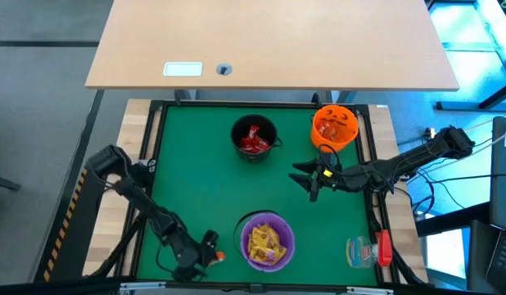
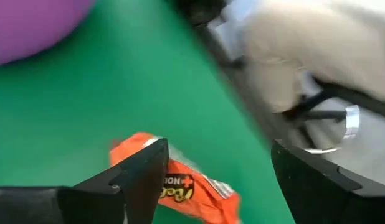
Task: Sort candy
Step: Put the orange candy into the orange bucket
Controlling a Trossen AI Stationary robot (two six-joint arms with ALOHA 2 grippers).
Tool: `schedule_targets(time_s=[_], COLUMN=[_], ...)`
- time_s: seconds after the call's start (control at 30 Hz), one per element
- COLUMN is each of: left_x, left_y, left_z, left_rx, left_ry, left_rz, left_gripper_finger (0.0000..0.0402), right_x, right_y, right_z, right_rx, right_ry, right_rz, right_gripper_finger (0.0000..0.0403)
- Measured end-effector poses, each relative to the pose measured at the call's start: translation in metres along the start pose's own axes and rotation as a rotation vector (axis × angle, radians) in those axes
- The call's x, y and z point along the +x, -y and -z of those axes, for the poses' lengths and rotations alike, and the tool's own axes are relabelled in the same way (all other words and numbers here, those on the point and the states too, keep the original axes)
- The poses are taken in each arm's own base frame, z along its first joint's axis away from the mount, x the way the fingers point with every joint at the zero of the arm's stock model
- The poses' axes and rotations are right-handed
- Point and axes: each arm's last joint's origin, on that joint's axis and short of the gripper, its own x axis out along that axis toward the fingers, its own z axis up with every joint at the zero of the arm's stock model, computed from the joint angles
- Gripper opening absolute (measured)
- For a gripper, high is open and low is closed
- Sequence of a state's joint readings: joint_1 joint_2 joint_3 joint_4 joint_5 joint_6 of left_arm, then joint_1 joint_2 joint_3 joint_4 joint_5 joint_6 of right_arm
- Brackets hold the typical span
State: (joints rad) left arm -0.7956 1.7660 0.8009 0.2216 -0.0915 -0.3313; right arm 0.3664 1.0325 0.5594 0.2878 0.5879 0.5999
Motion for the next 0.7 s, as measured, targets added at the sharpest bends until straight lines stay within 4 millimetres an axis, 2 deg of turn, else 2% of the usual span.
schedule_targets(time_s=[0.17, 0.4, 0.53, 0.7], left_x=[0.003, 0.001, 0.001, -0.002], left_y=[-0.013, -0.023, -0.024, -0.025], left_z=[0.011, 0.012, 0.013, 0.014], left_rx=[-0.058, -0.129, -0.108, -0.095], left_ry=[-0.095, -0.122, -0.124, -0.137], left_rz=[-0.253, -0.322, -0.357, -0.378], left_gripper_finger=[0.0271, 0.0239, 0.0198, 0.0120], right_x=[0.000, 0.000, 0.000, 0.000], right_y=[0.000, 0.000, 0.000, 0.000], right_z=[0.000, 0.000, 0.000, 0.000], right_rx=[0.000, -0.003, -0.003, -0.003], right_ry=[-0.002, -0.003, -0.003, -0.004], right_rz=[-0.004, -0.003, -0.004, -0.004], right_gripper_finger=[0.0230, 0.0230, 0.0230, 0.0230])
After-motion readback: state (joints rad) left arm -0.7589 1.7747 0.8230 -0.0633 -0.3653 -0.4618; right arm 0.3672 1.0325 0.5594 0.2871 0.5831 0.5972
